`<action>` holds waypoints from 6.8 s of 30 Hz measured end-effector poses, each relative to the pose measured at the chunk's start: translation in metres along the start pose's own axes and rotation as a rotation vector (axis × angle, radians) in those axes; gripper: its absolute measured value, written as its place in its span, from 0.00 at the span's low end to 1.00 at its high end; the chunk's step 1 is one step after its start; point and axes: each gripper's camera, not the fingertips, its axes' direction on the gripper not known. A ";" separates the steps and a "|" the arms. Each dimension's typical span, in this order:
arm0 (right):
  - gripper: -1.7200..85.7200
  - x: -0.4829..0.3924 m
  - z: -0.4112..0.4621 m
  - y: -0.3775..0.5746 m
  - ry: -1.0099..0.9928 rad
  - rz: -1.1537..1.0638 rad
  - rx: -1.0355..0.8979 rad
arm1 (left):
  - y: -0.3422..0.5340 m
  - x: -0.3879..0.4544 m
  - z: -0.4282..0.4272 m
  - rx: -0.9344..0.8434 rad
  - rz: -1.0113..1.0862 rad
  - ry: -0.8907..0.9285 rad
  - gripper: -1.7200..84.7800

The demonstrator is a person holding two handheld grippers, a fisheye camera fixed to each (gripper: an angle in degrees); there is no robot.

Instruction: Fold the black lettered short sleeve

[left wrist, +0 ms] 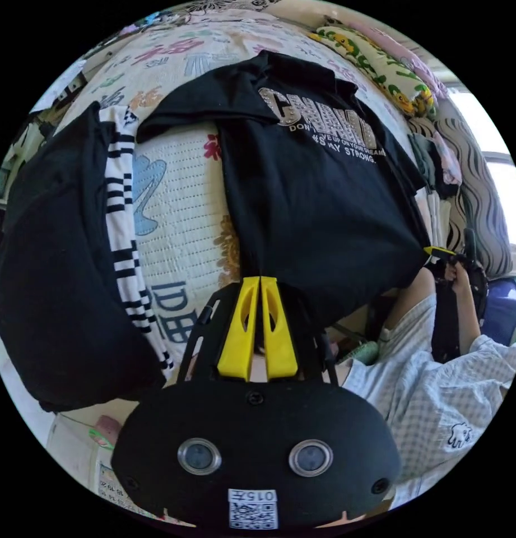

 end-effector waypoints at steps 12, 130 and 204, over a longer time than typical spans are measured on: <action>0.14 -0.111 -0.038 -0.191 0.306 -0.434 0.273 | -0.169 0.006 -0.049 0.365 0.304 -0.348 0.15; 0.04 0.121 -0.008 0.164 -0.045 0.157 0.535 | -0.112 -0.019 0.122 0.440 0.451 0.446 0.12; 0.12 -0.087 0.113 0.189 0.187 0.225 0.010 | 0.179 -0.090 -0.139 -0.055 -0.033 0.044 0.12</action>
